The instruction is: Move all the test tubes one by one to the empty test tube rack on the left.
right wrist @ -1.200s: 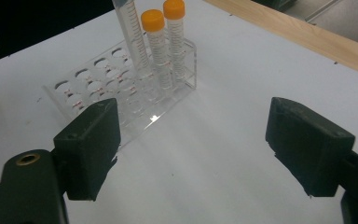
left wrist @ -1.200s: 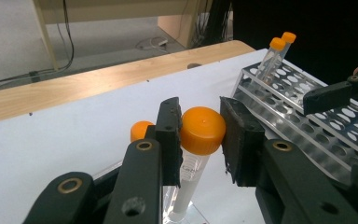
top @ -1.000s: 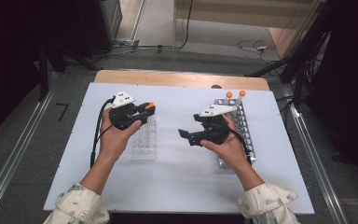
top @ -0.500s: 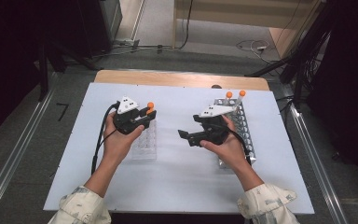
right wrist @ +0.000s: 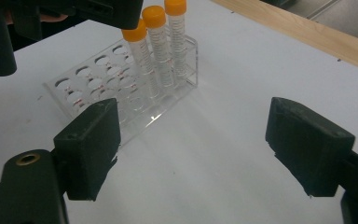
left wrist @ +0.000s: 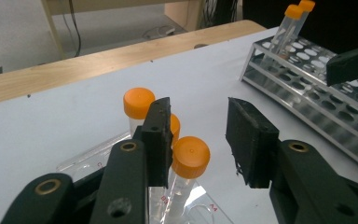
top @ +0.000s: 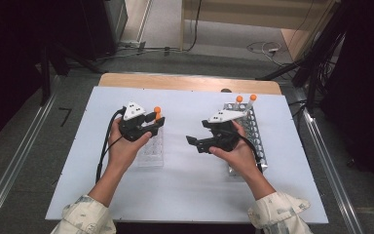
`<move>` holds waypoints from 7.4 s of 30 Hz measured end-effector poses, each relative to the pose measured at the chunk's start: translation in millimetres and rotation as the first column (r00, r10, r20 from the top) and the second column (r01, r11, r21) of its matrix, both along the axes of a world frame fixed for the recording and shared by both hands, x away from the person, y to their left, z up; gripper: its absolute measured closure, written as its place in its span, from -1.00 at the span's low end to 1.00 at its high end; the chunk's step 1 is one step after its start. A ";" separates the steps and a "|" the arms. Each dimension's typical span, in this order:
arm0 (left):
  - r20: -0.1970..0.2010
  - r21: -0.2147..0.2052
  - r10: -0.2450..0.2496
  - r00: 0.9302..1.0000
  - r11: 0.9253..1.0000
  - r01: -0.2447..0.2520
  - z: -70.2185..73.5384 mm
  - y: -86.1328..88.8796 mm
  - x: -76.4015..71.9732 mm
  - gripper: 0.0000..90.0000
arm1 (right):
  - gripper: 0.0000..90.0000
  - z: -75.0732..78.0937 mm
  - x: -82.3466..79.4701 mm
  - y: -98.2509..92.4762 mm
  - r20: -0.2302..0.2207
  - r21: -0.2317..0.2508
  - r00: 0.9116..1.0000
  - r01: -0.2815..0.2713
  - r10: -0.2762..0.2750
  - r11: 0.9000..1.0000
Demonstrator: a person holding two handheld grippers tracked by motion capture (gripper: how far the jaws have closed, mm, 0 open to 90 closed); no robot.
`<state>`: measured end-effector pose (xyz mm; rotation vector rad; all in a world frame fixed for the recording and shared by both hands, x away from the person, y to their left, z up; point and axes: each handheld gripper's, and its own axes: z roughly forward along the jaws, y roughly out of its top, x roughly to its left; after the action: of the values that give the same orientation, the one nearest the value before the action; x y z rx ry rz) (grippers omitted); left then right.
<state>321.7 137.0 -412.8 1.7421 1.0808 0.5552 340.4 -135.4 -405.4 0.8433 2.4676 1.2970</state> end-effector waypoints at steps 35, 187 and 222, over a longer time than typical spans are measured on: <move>-0.037 -0.089 -0.070 0.997 0.994 0.067 13.5 -17.6 -16.2 -0.65 | -0.61 25.4 30.1 -85.9 0.067 0.070 0.953 0.290 -0.294 0.955; 0.002 -0.094 -0.112 0.994 0.989 0.111 13.8 -23.9 -31.2 -0.71 | 0.59 2.2 -2.2 -11.6 0.099 0.051 0.993 0.066 -0.070 0.997; -0.003 -0.074 -0.174 0.985 0.982 0.174 2.5 -38.5 -30.9 -0.43 | 0.59 -21.4 -21.0 40.2 0.053 0.003 0.996 -0.074 0.074 0.997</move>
<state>290.8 98.5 -410.3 1.7552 0.9323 0.3938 319.4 -95.3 -426.9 0.7157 2.4773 1.3326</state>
